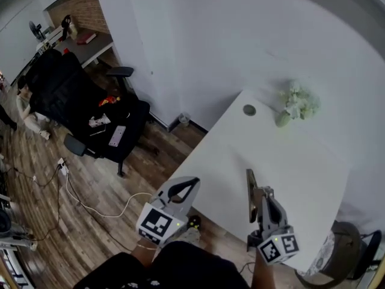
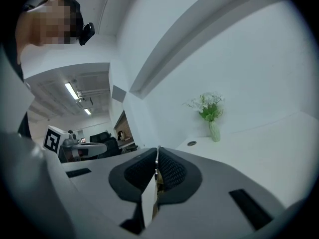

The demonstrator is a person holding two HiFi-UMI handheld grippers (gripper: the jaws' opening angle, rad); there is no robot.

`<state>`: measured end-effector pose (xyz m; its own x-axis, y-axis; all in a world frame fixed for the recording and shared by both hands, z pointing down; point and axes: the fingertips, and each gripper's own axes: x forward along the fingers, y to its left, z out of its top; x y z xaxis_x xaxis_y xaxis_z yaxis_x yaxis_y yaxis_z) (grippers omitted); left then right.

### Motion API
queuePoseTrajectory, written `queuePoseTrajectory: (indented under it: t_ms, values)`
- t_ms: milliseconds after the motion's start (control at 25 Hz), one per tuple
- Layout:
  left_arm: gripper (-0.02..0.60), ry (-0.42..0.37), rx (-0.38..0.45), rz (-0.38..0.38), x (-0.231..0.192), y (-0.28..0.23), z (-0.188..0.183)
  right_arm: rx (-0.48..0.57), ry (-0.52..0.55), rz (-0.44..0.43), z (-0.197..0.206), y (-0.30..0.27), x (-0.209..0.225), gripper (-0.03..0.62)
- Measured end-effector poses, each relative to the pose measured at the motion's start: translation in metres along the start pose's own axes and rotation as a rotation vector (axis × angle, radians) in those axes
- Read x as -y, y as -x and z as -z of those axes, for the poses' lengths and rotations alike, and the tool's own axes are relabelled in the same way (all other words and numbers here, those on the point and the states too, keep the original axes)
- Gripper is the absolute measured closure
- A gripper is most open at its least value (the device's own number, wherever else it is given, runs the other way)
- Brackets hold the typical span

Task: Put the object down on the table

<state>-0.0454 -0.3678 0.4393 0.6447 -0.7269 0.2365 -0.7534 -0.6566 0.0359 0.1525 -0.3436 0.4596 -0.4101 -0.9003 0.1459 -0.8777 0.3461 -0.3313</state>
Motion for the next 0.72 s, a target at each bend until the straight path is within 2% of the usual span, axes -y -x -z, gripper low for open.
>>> queuePoseTrajectory:
  t_ms: [280,720]
  values:
    - [0.586,0.017,-0.028,0.029,-0.026,-0.016,0.014,-0.061,-0.02,0.064,0.031,-0.03,0.014,0.585]
    - [0.586,-0.036,-0.027,0.053,-0.047,-0.022,0.013,-0.135,-0.06,0.146,0.077,-0.05,0.035,0.583]
